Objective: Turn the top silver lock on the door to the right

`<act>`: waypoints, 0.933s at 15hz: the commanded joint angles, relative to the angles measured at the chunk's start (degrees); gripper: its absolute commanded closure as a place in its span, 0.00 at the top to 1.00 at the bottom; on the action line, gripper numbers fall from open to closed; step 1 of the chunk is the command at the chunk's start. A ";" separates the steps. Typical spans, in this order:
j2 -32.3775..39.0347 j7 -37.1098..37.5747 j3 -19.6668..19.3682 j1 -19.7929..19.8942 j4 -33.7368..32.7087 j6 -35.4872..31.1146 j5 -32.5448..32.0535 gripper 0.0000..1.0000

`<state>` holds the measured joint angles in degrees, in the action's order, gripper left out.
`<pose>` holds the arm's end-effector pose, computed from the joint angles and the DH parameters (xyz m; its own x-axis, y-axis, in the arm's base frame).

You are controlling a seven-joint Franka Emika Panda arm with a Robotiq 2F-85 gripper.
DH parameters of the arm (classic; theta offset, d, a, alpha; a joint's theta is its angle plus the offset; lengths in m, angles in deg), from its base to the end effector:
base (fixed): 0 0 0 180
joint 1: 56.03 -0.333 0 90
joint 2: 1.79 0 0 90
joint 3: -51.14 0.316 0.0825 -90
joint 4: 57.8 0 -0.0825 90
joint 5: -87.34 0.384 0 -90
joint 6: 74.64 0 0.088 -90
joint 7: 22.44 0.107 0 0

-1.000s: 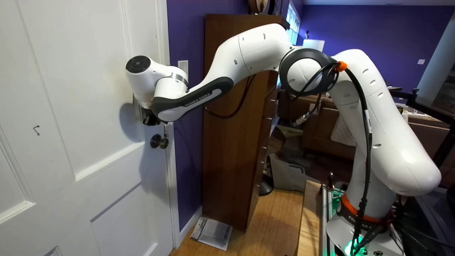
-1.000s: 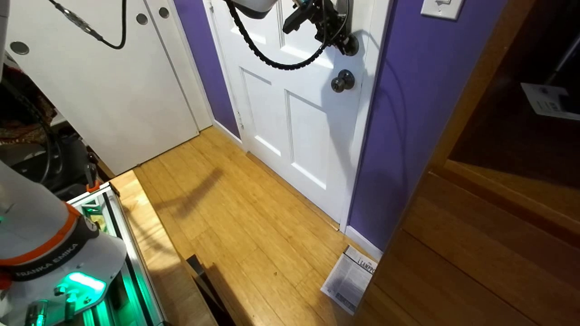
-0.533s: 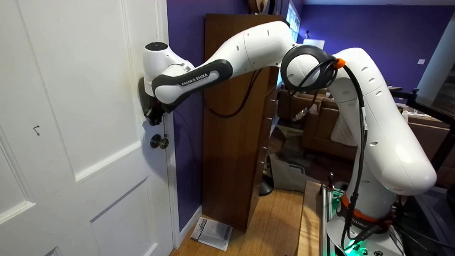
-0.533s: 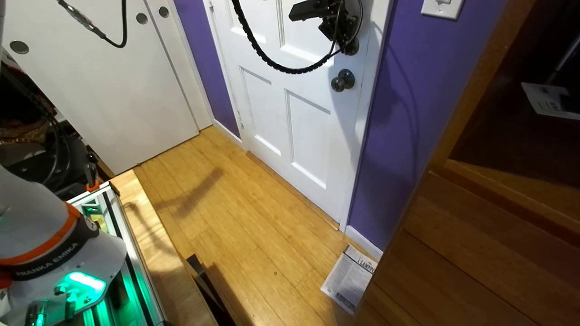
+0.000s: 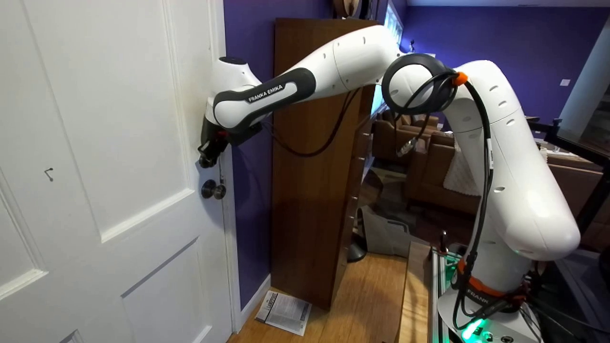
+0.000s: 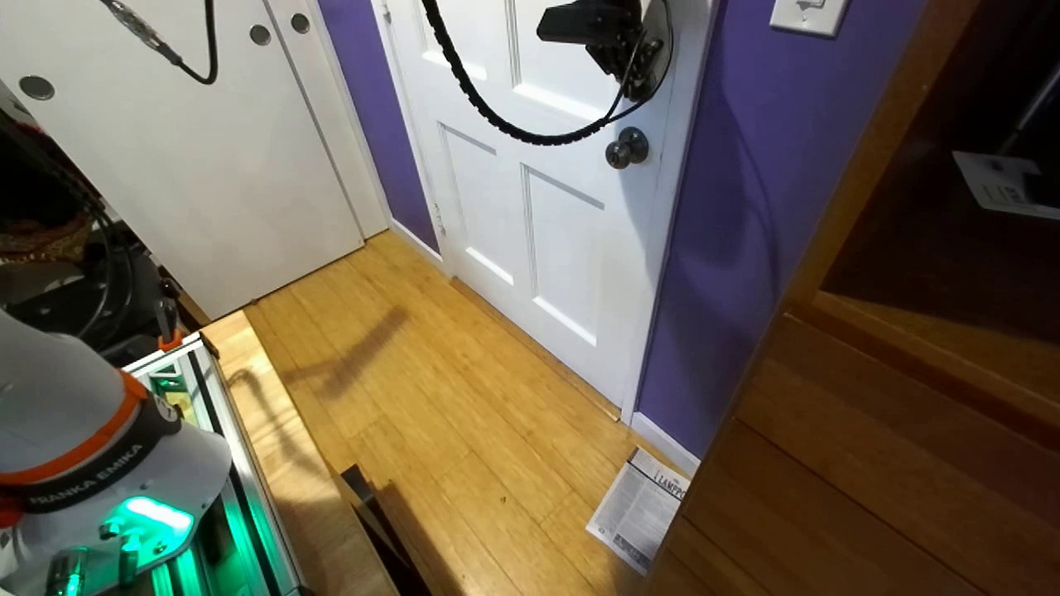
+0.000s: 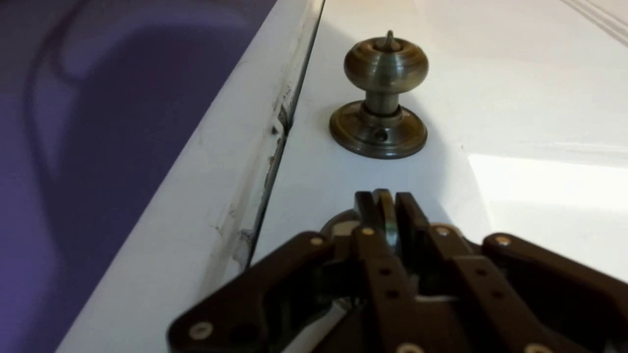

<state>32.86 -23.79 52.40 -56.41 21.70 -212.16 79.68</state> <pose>0.7547 0.0168 0.4010 0.9105 0.1393 0.3893 0.1005 -0.9879 0.1184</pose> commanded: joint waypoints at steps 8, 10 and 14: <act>-5.37 -11.53 7.40 8.41 14.52 -17.99 16.72 0.04; -5.34 -14.63 10.66 11.26 14.96 -18.16 22.28 0.04; -4.28 -23.51 17.65 17.84 13.83 -15.92 33.96 0.04</act>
<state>29.21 -40.97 64.28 -43.77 34.40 -229.21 105.87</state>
